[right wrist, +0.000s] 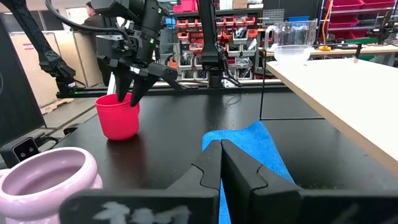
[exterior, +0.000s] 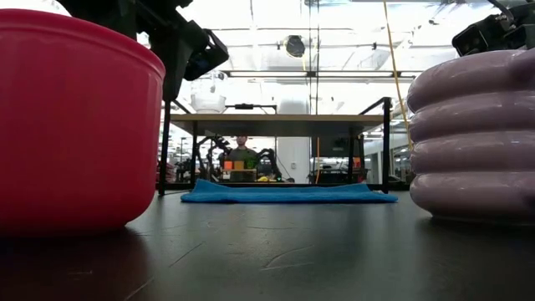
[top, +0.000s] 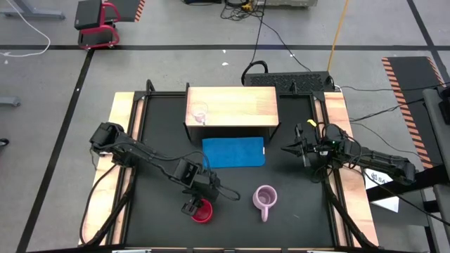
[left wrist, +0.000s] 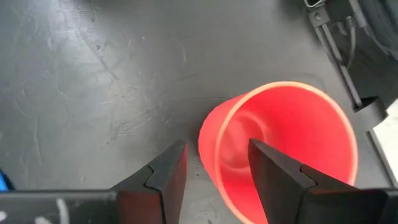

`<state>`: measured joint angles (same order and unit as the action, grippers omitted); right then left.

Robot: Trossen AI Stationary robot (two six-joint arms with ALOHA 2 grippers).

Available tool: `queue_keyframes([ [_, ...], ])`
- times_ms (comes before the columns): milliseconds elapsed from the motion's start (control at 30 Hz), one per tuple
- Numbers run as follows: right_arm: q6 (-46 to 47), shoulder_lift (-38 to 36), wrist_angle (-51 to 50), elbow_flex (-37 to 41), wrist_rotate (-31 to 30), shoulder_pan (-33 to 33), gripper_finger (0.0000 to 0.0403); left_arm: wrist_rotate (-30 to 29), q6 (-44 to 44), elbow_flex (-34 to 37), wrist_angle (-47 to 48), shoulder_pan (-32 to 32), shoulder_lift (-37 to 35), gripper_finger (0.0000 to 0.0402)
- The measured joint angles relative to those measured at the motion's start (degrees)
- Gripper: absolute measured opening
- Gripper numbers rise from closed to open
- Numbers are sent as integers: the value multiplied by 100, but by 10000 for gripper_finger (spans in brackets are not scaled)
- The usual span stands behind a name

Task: Stack small to large cups/mugs on shelf
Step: Put the red mug on the shelf

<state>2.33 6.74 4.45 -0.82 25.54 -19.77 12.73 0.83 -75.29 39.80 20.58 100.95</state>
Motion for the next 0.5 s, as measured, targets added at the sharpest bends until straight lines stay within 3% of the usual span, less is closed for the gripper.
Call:
queue_keyframes([
  [500, 0, 0, 0, 0, 0, -2, 0, 184, 54, 102, -138, 15, 2, 172],
])
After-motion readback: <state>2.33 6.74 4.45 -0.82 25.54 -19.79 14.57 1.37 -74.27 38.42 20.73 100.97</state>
